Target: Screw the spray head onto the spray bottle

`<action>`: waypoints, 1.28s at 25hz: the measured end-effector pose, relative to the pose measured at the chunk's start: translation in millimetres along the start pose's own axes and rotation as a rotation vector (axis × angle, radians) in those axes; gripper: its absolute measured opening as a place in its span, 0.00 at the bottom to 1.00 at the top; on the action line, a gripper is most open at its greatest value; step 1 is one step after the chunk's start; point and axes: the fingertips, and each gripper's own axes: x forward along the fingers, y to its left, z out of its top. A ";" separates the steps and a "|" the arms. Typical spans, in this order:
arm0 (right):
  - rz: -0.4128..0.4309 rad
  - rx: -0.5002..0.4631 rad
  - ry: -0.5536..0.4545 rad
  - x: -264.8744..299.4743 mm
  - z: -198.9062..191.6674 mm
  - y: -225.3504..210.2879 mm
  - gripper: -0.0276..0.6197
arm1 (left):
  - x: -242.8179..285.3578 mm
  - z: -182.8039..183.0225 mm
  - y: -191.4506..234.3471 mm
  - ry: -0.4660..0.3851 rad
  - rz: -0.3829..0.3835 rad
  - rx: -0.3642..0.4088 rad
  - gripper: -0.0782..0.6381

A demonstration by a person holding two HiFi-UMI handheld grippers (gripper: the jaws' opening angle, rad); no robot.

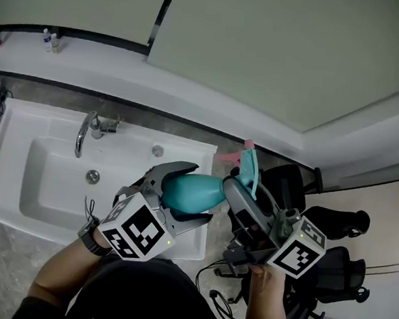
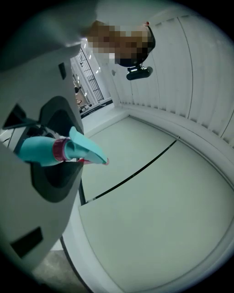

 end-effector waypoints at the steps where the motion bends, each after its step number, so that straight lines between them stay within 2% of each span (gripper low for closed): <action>1: 0.019 -0.017 -0.001 -2.0 1.8 4.8 0.28 | -1.5 3.8 0.5 -0.011 -0.002 0.010 0.67; 5: 0.019 -0.152 0.008 -9.5 8.1 18.8 0.28 | -8.7 15.5 5.9 -0.057 0.016 0.011 0.67; 8: -0.009 -0.271 0.030 -11.0 9.3 22.1 0.24 | -12.1 18.8 9.3 -0.049 0.044 0.053 0.67; 11: 0.006 -0.294 0.036 -12.4 10.0 25.3 0.24 | -13.8 21.5 9.1 -0.055 0.050 0.082 0.67; 14: 0.022 -0.291 0.030 -13.6 12.2 29.0 0.24 | -15.3 25.8 7.6 -0.072 0.058 0.076 0.67; 16: -0.017 -0.297 0.008 -12.2 14.1 29.0 0.24 | -14.7 26.9 9.3 -0.077 0.082 0.053 0.67; 18: -0.101 -0.308 -0.030 -11.0 15.1 26.3 0.24 | -12.4 26.0 11.5 -0.075 0.117 0.024 0.67; 21: -0.226 -0.285 -0.094 -8.8 14.9 16.5 0.24 | -9.7 20.4 20.4 -0.027 0.232 0.045 0.67; 24: -0.325 -0.226 -0.142 -5.8 12.2 0.3 0.24 | -8.8 11.1 36.6 0.084 0.419 0.162 0.67; 26: -0.371 -0.184 -0.167 -3.9 10.0 -9.4 0.24 | -6.2 4.9 43.0 0.120 0.482 0.209 0.67; 27: -0.384 -0.166 -0.173 -3.1 9.0 -12.4 0.24 | -3.9 1.7 43.6 0.119 0.479 0.207 0.67; 29: -0.380 -0.149 -0.170 -1.5 7.5 -11.7 0.24 | -0.2 -1.6 41.6 0.082 0.423 0.160 0.67; 32: -0.326 -0.164 -0.152 0.3 7.5 0.6 0.24 | -1.6 2.8 36.8 -0.003 0.321 0.075 0.67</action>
